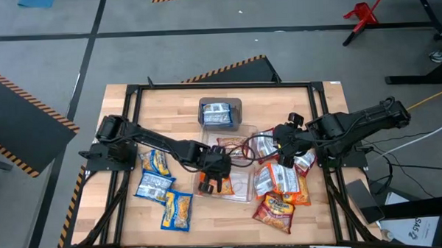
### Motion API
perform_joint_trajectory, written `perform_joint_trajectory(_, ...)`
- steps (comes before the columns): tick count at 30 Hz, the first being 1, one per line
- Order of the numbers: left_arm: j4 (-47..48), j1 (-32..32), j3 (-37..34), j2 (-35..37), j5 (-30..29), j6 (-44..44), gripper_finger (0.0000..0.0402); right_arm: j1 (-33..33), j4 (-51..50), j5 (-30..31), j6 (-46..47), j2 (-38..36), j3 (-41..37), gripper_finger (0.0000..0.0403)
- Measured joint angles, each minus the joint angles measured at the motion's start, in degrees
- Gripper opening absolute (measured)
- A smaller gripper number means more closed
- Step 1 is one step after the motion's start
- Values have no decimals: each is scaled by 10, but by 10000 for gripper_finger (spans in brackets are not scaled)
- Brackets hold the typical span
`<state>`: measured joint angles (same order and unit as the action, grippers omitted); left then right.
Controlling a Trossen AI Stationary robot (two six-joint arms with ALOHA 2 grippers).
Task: Sort Maruchan noodles
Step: Put the orange noodle pack into the bottom transparent bin, then put the middle orange noodle pack into the bottom transparent bin
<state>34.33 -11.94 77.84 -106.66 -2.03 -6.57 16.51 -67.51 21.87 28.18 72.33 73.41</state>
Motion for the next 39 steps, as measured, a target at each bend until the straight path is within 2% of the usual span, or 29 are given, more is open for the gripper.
perform_joint_trajectory(8, -4, 5, 0, -43, 3, 0, 0, 0, -1, -4, 0, 0, 0, 211)
perform_joint_trajectory(16, -14, 23, 0, -56, 34, -1, 0, 0, -3, -6, 0, 0, 0, 211)
perform_joint_trajectory(21, -15, 23, 0, -16, 30, 0, 0, 0, -27, -52, 16, 0, 0, 211)
perform_joint_trajectory(25, -21, 23, 0, 27, 27, 4, 0, 0, -67, -57, 54, 0, 0, 211)
perform_joint_trajectory(29, -29, 23, 0, 71, 4, 9, 0, 22, -69, -85, 76, -4, -42, 211)
perform_joint_trajectory(33, -30, 22, 0, 113, -4, 1, 18, 69, -22, -149, 79, -5, -120, 211)
perform_joint_trajectory(35, -32, 22, 1, 136, -2, -4, 34, 96, 32, -178, 91, -5, -163, 212)
perform_joint_trajectory(39, -37, 20, 1, 180, -3, -13, 73, 143, 163, -201, 122, -5, -227, 244)
